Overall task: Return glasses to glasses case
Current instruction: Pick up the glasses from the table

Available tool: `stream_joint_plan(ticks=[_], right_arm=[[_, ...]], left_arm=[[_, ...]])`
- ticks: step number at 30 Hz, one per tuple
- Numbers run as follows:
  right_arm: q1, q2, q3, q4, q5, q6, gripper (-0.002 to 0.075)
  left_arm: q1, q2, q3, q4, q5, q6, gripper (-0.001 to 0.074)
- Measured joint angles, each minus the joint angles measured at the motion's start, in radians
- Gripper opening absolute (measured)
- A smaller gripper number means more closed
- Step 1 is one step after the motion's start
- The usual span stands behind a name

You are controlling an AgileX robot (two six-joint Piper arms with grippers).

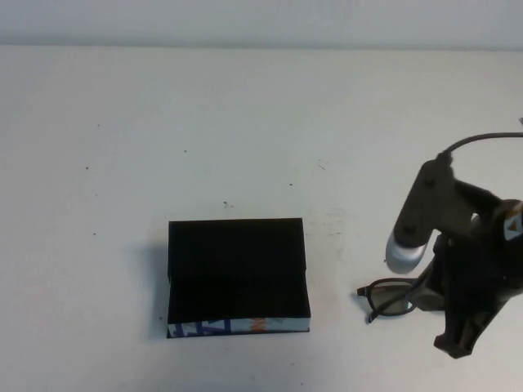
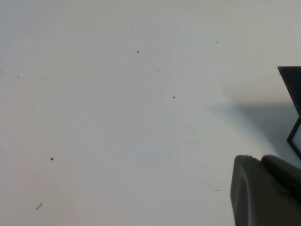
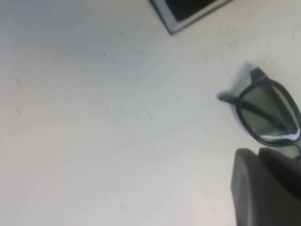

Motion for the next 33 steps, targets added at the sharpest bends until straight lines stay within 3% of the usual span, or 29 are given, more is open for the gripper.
stream_joint_plan(ticks=[4, 15, 23, 33], right_arm=[[-0.002, 0.131, -0.071, -0.087, 0.076, -0.143, 0.0037], [-0.078, 0.331, -0.129, -0.196, 0.064, -0.372, 0.0367], [-0.114, 0.396, -0.129, -0.219, -0.020, -0.515, 0.0398], [-0.140, 0.485, -0.172, -0.224, -0.049, -0.562, 0.0399]], left_arm=[[0.000, 0.000, 0.000, 0.000, 0.000, 0.000, -0.0001], [0.000, 0.000, 0.000, 0.000, 0.000, 0.000, -0.0001], [0.000, 0.000, 0.000, 0.000, 0.000, 0.000, -0.0001], [0.000, 0.000, 0.000, 0.000, 0.000, 0.000, -0.0001]])
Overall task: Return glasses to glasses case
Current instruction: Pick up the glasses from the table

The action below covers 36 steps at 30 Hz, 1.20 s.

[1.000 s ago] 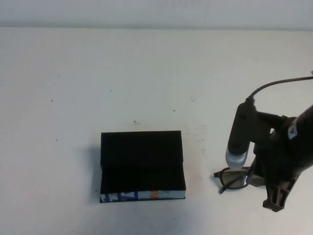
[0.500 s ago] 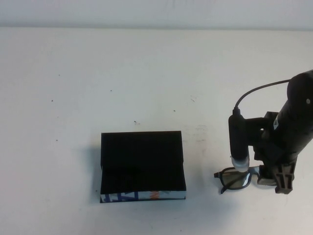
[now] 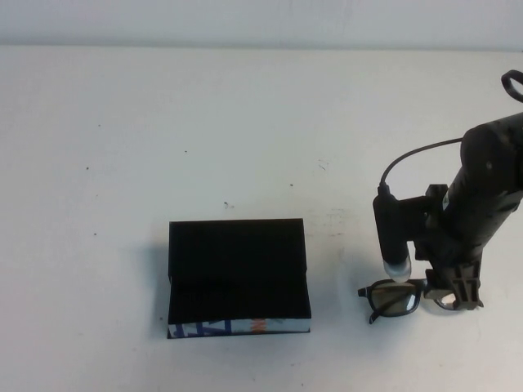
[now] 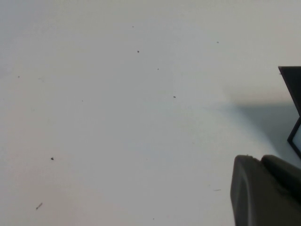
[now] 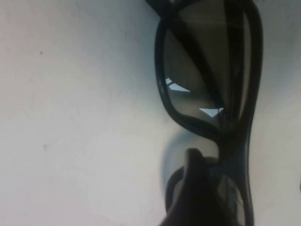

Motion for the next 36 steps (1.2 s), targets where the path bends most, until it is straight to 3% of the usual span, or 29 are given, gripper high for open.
stream_joint_plan(ticks=[26, 36], right_arm=[[0.000, 0.113, -0.041, 0.017, 0.000, -0.036, 0.0396], [0.000, 0.113, -0.041, 0.017, 0.033, -0.036, 0.0299]], left_arm=[[0.000, 0.000, 0.000, 0.000, 0.000, 0.000, -0.0001], [0.000, 0.000, 0.000, 0.000, 0.000, 0.000, -0.0001]])
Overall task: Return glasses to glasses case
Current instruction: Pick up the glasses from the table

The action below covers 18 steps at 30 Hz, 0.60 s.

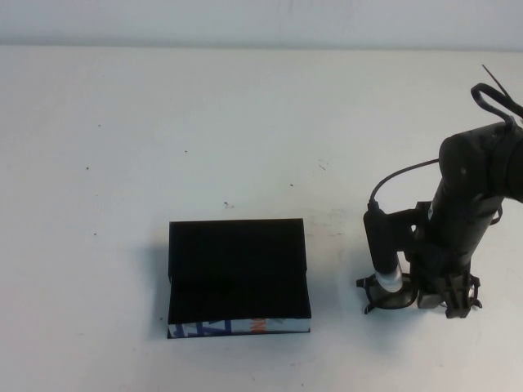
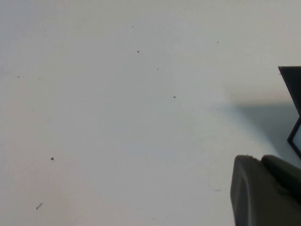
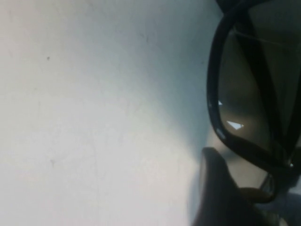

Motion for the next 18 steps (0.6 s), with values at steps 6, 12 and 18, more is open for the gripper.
stream_joint_plan(ticks=[6, 12, 18], right_arm=[[0.000, 0.000, 0.000, 0.000, 0.010, 0.000, 0.0209], [0.000, 0.000, 0.000, 0.000, 0.034, 0.000, 0.0106], [0.000, -0.020, 0.000, 0.000, 0.079, 0.028, 0.0075]], left_arm=[[0.000, 0.000, 0.000, 0.000, 0.000, 0.000, -0.0001], [0.000, 0.000, 0.000, 0.000, 0.000, 0.000, -0.0001], [0.000, 0.000, 0.000, 0.000, 0.000, 0.000, -0.0001]])
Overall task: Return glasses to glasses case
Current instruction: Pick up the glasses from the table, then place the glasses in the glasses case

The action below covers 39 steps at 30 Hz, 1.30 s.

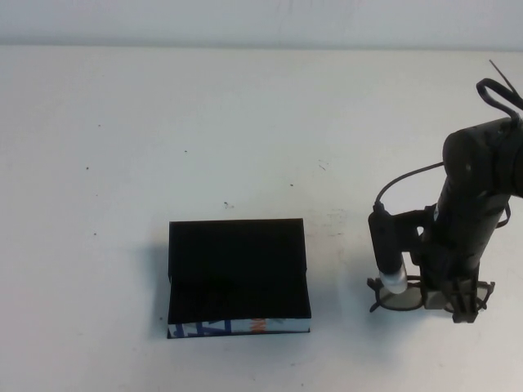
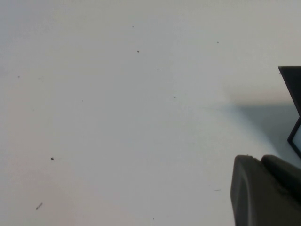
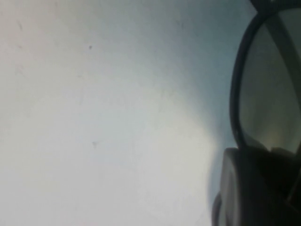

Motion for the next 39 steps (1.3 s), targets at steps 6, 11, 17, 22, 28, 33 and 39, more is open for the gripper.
stream_joint_plan(ticks=[6, 11, 17, 22, 28, 33, 39], right_arm=[[0.069, -0.077, -0.034, -0.007, 0.109, 0.110, 0.0073], [0.214, -0.096, -0.191, -0.002, 0.181, 0.189, 0.0073], [0.375, -0.007, -0.384, 0.016, 0.196, 0.220, 0.0073], [0.440, 0.145, -0.536, 0.020, 0.198, 0.223, 0.0073], [0.460, 0.276, -0.649, 0.037, 0.198, 0.245, 0.0073], [0.460, 0.316, -0.662, 0.051, 0.199, 0.268, 0.0072], [0.460, 0.333, -0.664, 0.056, 0.199, 0.272, 0.0072]], left_arm=[[0.000, 0.000, 0.000, 0.000, 0.000, 0.000, -0.0001], [0.000, 0.000, 0.000, 0.000, 0.000, 0.000, -0.0001], [0.000, 0.000, 0.000, 0.000, 0.000, 0.000, -0.0001], [0.000, 0.000, 0.000, 0.000, 0.000, 0.000, -0.0001], [0.000, 0.000, 0.000, 0.000, 0.000, 0.000, -0.0001], [0.000, 0.000, 0.000, 0.000, 0.000, 0.000, -0.0001], [0.000, 0.000, 0.000, 0.000, 0.000, 0.000, -0.0001]])
